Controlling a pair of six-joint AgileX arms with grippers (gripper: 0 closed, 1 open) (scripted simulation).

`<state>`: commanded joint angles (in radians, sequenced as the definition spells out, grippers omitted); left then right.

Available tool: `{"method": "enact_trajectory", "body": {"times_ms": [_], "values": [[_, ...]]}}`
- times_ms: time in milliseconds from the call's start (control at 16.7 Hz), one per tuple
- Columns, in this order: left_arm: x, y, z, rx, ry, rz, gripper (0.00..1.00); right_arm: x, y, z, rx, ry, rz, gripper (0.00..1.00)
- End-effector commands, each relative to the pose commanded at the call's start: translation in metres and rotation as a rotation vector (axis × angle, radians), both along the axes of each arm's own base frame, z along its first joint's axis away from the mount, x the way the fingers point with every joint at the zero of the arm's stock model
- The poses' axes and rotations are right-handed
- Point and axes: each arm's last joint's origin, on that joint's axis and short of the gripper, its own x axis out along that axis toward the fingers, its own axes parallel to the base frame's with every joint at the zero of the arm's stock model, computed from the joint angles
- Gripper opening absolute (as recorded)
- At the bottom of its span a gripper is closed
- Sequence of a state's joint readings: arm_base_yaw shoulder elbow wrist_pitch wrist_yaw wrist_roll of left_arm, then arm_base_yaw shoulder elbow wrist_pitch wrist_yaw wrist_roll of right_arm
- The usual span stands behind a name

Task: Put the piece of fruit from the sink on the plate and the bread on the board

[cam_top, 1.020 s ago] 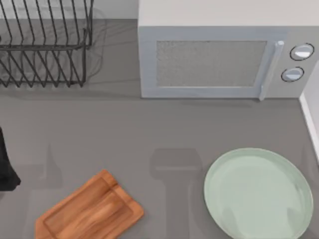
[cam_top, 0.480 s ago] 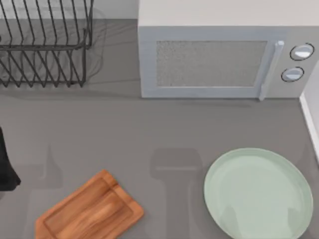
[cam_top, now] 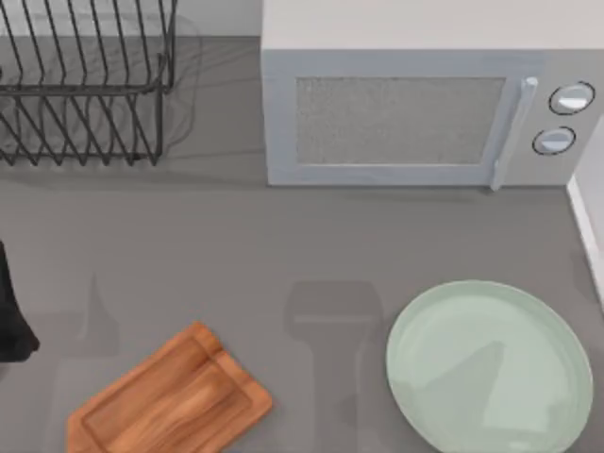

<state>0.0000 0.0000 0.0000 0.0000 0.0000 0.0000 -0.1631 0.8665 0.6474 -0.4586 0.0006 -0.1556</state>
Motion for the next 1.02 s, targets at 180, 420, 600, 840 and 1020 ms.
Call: {"method": "enact_trajectory", "body": {"times_ms": [180, 420, 600, 840, 1020], "values": [[0.000, 0.000, 0.000, 0.000, 0.000, 0.000, 1.00, 0.050, -0.021, 0.000, 0.013, 0.261, -0.016, 1.00], [0.000, 0.000, 0.000, 0.000, 0.000, 0.000, 1.00, 0.113, -0.054, -0.029, 0.061, 0.575, -0.019, 1.00], [0.000, 0.000, 0.000, 0.000, 0.000, 0.000, 1.00, 0.144, -0.076, -0.058, 0.106, 0.751, -0.013, 1.00], [0.000, 0.000, 0.000, 0.000, 0.000, 0.000, 1.00, 0.163, -0.093, -0.083, 0.144, 0.870, -0.006, 1.00], [0.000, 0.000, 0.000, 0.000, 0.000, 0.000, 1.00, 0.165, -0.095, -0.085, 0.148, 0.881, -0.005, 1.00]]}}
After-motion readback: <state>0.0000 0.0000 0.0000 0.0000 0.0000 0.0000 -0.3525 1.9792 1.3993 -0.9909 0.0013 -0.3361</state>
